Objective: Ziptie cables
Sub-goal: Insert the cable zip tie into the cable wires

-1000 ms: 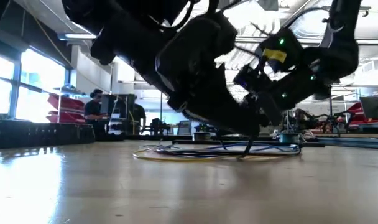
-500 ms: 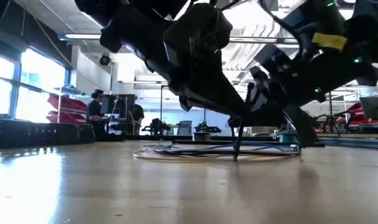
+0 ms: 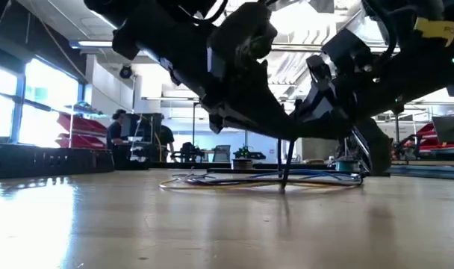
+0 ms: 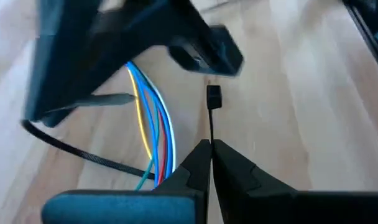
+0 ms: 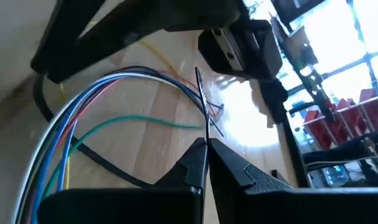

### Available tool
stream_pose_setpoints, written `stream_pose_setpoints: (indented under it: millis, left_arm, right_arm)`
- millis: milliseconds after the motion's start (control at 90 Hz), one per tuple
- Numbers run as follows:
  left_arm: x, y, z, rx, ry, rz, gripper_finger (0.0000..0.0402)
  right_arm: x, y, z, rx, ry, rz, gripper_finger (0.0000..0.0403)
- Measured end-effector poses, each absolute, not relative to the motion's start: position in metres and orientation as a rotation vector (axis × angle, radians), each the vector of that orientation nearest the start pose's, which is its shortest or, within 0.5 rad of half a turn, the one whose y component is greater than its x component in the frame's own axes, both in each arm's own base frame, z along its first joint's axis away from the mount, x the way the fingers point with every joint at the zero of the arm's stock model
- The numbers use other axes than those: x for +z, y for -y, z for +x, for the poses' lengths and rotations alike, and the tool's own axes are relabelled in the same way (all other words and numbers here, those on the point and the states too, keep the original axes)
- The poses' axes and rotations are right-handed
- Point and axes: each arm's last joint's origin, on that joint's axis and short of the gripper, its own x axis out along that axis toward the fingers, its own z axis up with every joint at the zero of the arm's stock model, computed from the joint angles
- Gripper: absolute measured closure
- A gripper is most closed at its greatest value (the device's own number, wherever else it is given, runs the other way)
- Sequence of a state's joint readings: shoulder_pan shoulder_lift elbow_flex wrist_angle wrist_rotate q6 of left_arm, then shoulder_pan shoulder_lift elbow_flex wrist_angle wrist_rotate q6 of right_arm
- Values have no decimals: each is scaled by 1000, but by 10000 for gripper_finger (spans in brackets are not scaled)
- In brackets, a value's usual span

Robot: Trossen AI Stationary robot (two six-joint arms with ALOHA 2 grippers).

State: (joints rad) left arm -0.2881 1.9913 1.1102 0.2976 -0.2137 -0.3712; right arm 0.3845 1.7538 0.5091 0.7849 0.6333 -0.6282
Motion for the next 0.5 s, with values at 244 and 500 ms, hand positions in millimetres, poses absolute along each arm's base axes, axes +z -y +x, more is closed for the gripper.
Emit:
stream_pose_setpoints:
  millis: [244, 500]
  left_arm:
    - [131, 99, 352, 55, -289, -441, 402]
    - [130, 100, 352, -20, -252, -505, 402]
  right_arm:
    - [111, -97, 269, -131, -454, -839, 403]
    - [120, -90, 283, -163, -443, -795, 403]
